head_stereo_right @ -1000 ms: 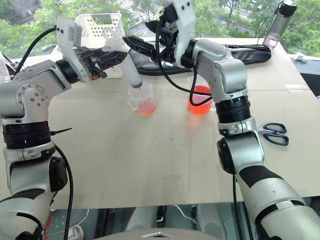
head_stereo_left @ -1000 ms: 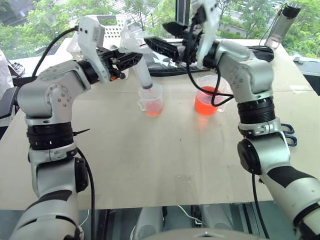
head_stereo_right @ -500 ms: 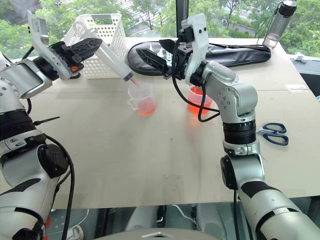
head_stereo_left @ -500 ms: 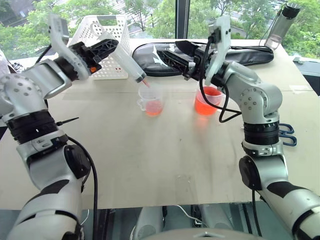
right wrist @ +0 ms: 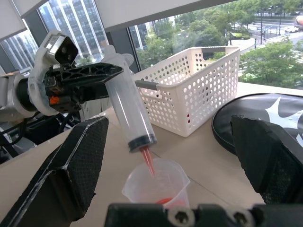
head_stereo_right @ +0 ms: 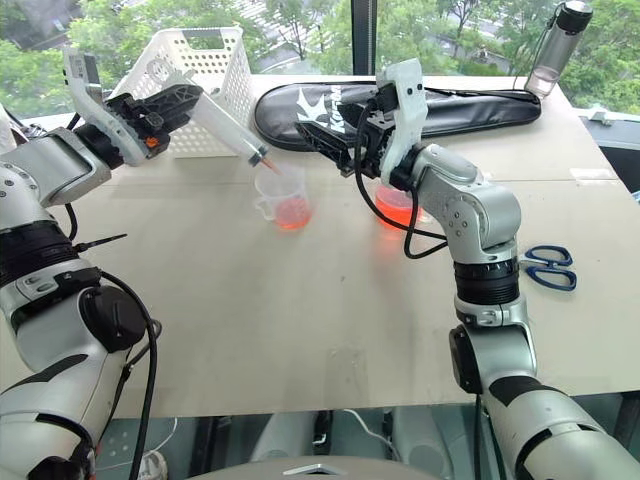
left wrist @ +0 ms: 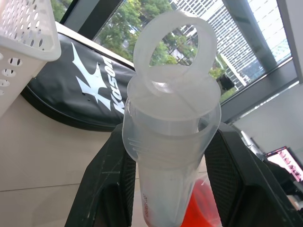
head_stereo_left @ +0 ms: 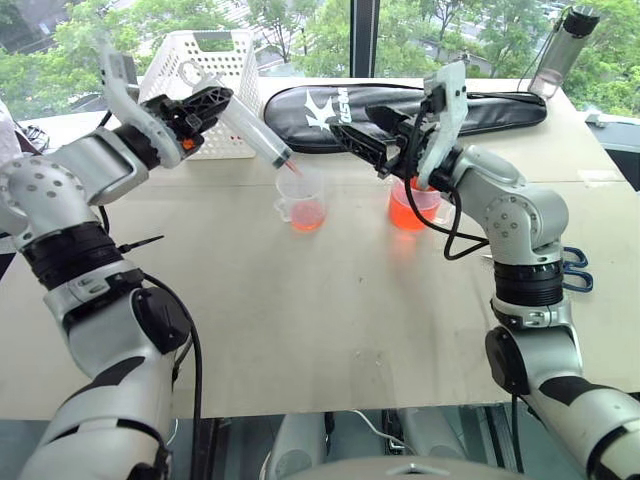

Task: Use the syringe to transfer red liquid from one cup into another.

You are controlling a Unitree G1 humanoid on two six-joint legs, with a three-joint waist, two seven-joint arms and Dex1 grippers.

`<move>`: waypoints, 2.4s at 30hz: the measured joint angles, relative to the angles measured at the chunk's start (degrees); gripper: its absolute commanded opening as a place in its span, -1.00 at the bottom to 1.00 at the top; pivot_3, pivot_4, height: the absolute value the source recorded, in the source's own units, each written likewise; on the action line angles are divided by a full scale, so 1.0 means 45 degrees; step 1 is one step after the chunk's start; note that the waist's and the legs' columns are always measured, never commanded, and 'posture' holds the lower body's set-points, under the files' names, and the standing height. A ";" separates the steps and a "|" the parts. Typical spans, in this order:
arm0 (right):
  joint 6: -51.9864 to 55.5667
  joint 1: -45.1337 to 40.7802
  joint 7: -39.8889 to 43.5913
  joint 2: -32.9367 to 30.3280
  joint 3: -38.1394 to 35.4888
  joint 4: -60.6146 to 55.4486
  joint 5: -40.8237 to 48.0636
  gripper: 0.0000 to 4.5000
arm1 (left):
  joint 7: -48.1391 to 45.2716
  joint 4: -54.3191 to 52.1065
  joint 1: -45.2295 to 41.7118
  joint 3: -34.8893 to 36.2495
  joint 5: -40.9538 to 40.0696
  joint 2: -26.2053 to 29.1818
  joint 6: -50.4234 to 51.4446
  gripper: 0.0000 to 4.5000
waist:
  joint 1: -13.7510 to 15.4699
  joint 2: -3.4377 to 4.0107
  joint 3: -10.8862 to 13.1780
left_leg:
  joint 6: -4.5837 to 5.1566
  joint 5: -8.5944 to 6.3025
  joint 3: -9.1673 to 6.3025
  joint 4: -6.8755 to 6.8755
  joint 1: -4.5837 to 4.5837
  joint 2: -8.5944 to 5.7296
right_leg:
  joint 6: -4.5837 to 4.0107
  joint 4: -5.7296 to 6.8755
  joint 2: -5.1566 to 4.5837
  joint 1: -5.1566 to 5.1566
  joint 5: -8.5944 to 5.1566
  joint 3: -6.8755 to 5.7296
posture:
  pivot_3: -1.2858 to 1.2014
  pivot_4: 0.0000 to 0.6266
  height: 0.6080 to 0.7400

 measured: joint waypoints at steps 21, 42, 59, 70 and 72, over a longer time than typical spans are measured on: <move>0.2455 0.4006 0.0350 -0.3448 -0.0155 -0.6181 0.2801 0.98 | -1.0262 0.7226 -0.3689 -1.0752 0.5567 0.4673 -0.1308 -0.32 | 0.0044 -0.0086 0.0013 | 0.0051 -0.0030 0.0014 0.0009 0.0001 -0.0001 | 0.0000 -0.0003 0.0022 0.0001 -0.0006 -0.0037 | 0.03 -0.52 0.75; 0.1353 0.8828 0.0606 -0.6917 0.0110 -0.9623 0.2607 1.00 | -1.1331 1.0881 -0.4596 -1.2155 1.0578 0.0699 -0.5287 0.82 | -0.0153 -0.0106 0.0021 | 0.0107 -0.0063 0.0010 0.0021 -0.0014 -0.0003 | 0.0019 -0.0011 0.0007 0.0001 -0.0016 0.0004 | 0.03 -0.52 0.75; -0.2745 1.1172 0.1383 -0.6528 -0.2982 -0.8513 0.1908 1.00 | -0.7989 -0.5681 0.4564 -0.2055 0.5468 0.0958 -0.2661 0.97 | 0.0118 -0.0122 0.0012 | 0.0047 -0.0029 -0.0019 0.0056 0.0044 0.0002 | 0.0023 -0.0001 -0.0035 0.0082 -0.0013 -0.0010 | 0.03 -0.52 0.75; -0.3817 1.5719 0.4500 -0.7917 -0.7890 -0.7487 0.1843 1.00 | -0.6788 -1.1909 1.2199 -0.0601 0.3485 -0.0857 -0.4396 0.97 | 0.0424 -0.0091 0.0005 | 0.0113 -0.0071 -0.0019 0.0021 0.0305 0.0001 | 0.0014 -0.0036 -0.0035 0.0350 -0.0022 -0.0017 | 0.03 -0.52 0.75; -0.3998 1.6967 0.5335 -0.7984 -0.9088 -0.7242 0.1720 1.00 | -0.7121 -1.2167 1.3829 -0.0242 0.3278 -0.0658 -0.4995 0.97 | 0.0423 -0.0085 0.0006 | 0.0123 -0.0082 -0.0009 -0.0015 0.0417 0.0005 | -0.0003 -0.0071 -0.0036 0.0457 -0.0035 -0.0010 | 0.03 -0.52 0.75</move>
